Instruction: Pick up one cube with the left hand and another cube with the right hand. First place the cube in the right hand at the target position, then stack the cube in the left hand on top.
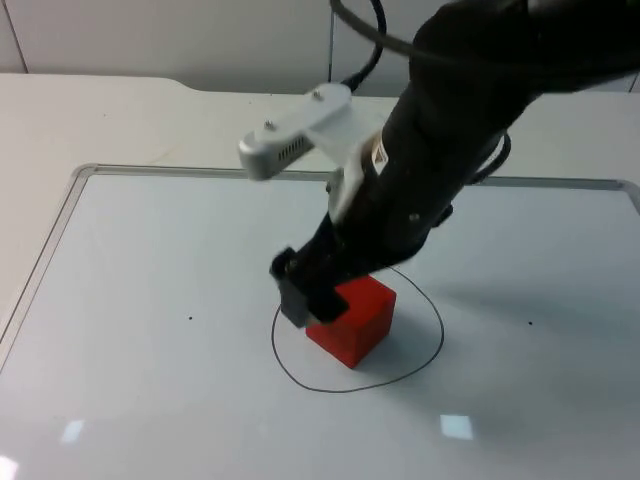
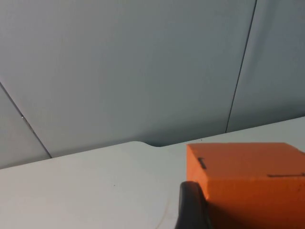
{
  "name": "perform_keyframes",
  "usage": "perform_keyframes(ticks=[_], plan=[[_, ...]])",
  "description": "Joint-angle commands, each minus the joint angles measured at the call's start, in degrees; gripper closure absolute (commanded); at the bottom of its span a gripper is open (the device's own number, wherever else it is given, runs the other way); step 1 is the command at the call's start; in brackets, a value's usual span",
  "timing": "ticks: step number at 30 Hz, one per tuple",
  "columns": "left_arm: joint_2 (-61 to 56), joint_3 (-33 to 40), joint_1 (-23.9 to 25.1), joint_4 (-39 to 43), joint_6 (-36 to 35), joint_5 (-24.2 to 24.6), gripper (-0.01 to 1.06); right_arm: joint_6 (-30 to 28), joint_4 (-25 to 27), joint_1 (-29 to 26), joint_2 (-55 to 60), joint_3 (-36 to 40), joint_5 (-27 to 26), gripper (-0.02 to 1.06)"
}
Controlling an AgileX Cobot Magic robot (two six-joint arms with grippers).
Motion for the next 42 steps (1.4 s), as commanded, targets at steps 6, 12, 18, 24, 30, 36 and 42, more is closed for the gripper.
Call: perform_keyframes(ticks=[6, 12, 18, 24, 30, 36, 42], plan=[[-0.2, 0.1, -0.3, -0.6, 0.2, -1.3, 1.05, 2.7, -1.0, -5.8, -8.4, -8.8, -0.5, -0.01], [-0.2, 0.1, -0.3, -0.6, 0.2, -1.3, 1.05, 2.6, 0.9, -12.4, -14.2, -16.7, 1.5, -0.01], [-0.2, 0.1, -0.3, -0.6, 0.2, -1.3, 1.05, 2.5, 0.9, -21.1, -22.4, -20.8, 7.3, -0.01], [-0.2, 0.1, -0.3, -0.6, 0.2, -1.5, 1.05, 2.2, -1.4, -32.5, -33.7, -20.8, 12.2, -0.01], [-0.2, 0.1, -0.3, -1.1, 0.3, -1.2, 1.05, 2.5, -5.1, -39.6, -40.4, -20.5, 15.8, -0.01], [0.4, 0.1, -0.3, -6.2, 4.9, -0.5, 1.05, 3.8, -5.5, -42.8, -44.0, -20.5, 17.0, -0.01], [1.4, 5.1, -2.6, -8.0, 7.8, -0.4, 1.05, 3.8, -5.4, -42.8, -44.1, -20.5, 17.8, -0.01]])
